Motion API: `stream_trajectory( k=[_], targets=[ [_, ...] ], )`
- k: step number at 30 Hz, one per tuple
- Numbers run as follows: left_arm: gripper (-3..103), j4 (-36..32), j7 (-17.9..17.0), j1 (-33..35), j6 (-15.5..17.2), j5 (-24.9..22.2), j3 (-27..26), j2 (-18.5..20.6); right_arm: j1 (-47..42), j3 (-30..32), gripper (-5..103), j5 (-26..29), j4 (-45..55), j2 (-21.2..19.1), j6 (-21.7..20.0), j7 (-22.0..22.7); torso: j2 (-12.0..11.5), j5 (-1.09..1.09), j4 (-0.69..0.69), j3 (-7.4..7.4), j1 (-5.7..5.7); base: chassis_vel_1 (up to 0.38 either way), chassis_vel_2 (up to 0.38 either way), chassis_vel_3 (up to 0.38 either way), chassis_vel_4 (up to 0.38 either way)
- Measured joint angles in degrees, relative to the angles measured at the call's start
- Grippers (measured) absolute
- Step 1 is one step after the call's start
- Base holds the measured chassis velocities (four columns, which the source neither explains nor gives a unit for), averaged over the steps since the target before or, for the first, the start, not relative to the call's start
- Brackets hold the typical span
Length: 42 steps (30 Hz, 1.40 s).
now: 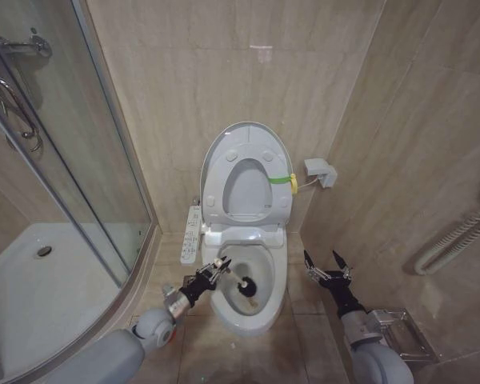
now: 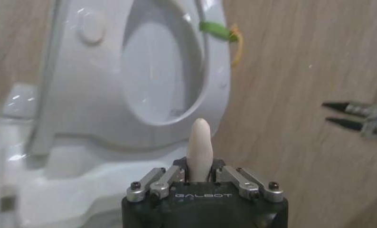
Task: Open the toilet lid, clean the toilet bowl with a toilet brush, close the toilet lid, and flush.
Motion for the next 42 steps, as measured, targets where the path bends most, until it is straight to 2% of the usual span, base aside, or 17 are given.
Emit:
stream_trajectory(
  k=[4, 11, 20, 25, 29, 34, 39, 42],
  targets=[
    [22, -3.97, -0.39, 1.05, 0.26, 0.87, 0.68, 1.54, 0.00, 0.00, 100, 0.00, 0.00, 0.00, 0.00, 0.00, 0.00, 0.00, 0.00, 0.00, 0.00, 0.000, 0.000, 0.000, 0.000],
    [22, -4.66, 0.45, 5.01, 0.05, 3.65, -0.10, 3.16, 0.00, 0.00, 100, 0.00, 0.00, 0.00, 0.00, 0.00, 0.00, 0.00, 0.03, 0.00, -0.01, 0.000, 0.000, 0.000, 0.000],
    [22, 2.53, 0.04, 4.61, 0.46, 4.73, -3.26, 2.70, 0.00, 0.00, 100, 0.00, 0.00, 0.00, 0.00, 0.00, 0.00, -0.01, 0.01, 0.00, -0.01, 0.000, 0.000, 0.000, 0.000],
    [22, 7.59, 0.66, 1.86, -0.78, 3.84, -4.61, 1.49, 0.00, 0.00, 100, 0.00, 0.00, 0.00, 0.00, 0.00, 0.00, -0.01, 0.00, 0.00, 0.00, 0.000, 0.000, 0.000, 0.000],
    [22, 5.37, 0.97, 2.05, -1.27, 3.00, -4.72, 1.67, 0.00, 0.00, 100, 0.00, 0.00, 0.00, 0.00, 0.00, 0.00, -0.01, 0.00, 0.00, 0.00, 0.000, 0.000, 0.000, 0.000],
    [22, -0.93, 1.09, 4.30, -1.69, 3.61, -3.78, 2.39, 0.00, 0.00, 100, 0.00, 0.00, 0.00, 0.00, 0.00, 0.00, 0.00, 0.01, 0.00, -0.01, 0.000, 0.000, 0.000, 0.000],
    [22, -2.14, 1.11, 4.62, -1.70, 3.73, -2.81, 2.11, 0.00, 0.00, 100, 0.00, 0.00, 0.00, 0.00, 0.00, 0.01, 0.00, 0.01, -0.01, -0.01, 0.000, 0.000, 0.000, 0.000],
    [22, 0.30, 1.20, 3.50, -1.69, 3.64, -2.08, 0.39, 0.00, 0.00, 100, 0.00, 0.00, 0.00, 0.00, 0.00, 0.00, 0.00, 0.01, 0.00, -0.01, 0.000, 0.000, 0.000, 0.000]
  ],
)
